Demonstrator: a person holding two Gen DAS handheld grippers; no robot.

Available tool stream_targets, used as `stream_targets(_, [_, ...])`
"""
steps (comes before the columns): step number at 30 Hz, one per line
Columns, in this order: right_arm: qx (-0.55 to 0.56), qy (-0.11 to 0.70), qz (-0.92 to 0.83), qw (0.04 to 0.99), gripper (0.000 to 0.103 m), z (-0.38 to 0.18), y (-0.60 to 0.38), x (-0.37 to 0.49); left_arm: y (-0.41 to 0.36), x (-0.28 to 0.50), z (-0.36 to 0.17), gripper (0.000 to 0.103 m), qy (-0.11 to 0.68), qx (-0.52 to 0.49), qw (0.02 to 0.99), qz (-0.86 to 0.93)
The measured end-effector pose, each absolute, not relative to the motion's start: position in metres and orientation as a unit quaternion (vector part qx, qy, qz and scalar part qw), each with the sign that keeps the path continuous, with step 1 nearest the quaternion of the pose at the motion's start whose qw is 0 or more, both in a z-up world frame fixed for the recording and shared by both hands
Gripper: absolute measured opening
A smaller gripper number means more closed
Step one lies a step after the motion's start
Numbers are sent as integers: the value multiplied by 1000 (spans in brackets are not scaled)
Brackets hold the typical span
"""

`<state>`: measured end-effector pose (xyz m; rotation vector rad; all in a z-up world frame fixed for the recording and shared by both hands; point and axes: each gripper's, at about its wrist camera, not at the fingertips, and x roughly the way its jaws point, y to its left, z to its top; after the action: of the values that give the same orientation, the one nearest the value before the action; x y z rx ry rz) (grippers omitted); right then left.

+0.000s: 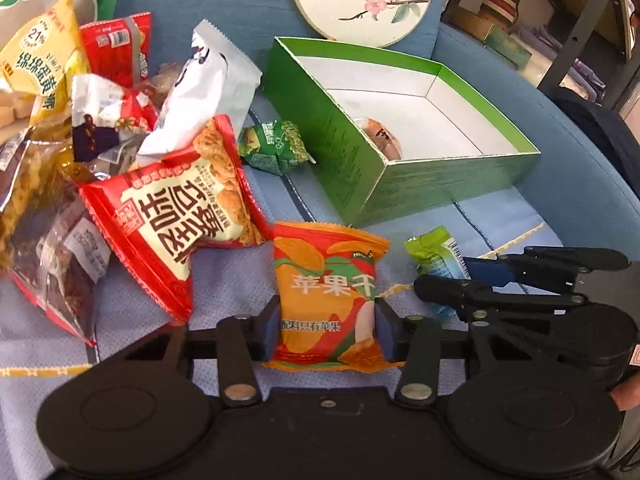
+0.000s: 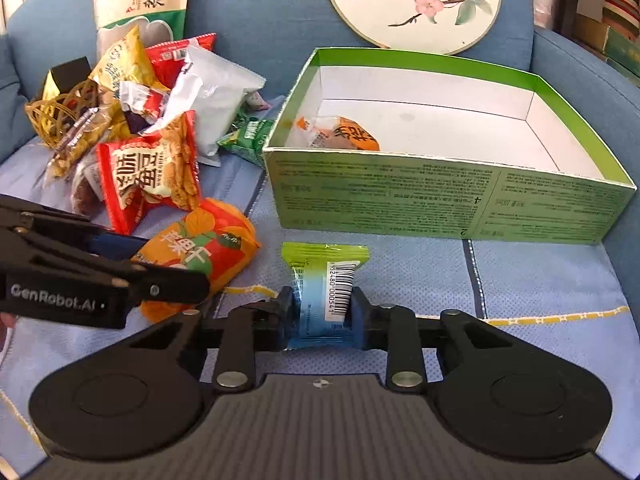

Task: Organize snacks
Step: 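Place the apple-chip bag in the box with left tool while right tool drops the candy, then grasp the red printed snack bag with the left tool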

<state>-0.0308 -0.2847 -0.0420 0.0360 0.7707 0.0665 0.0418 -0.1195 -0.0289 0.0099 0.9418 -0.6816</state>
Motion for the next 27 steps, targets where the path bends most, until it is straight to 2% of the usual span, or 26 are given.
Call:
stream_targets(4, [31, 348, 34, 936, 49, -31, -292, -41, -111, 32, -16, 60, 434, -7, 839, -329])
stream_targets(9, [68, 268, 2, 961, 49, -6, -314, -54, -103, 34, 31, 60, 388, -39, 855, -342])
stream_targets(15, [89, 216, -55, 971, 49, 12, -344, -33, -139, 62, 74, 61, 345, -63, 871, -345])
stream_targets(19, [102, 214, -61, 970, 49, 12, -360, -15, -173, 89, 70, 61, 346, -61, 875, -333])
stream_targets(27, [47, 242, -58, 967, 49, -7, -362, 25, -214, 126, 35, 63, 367, -43, 873, -319])
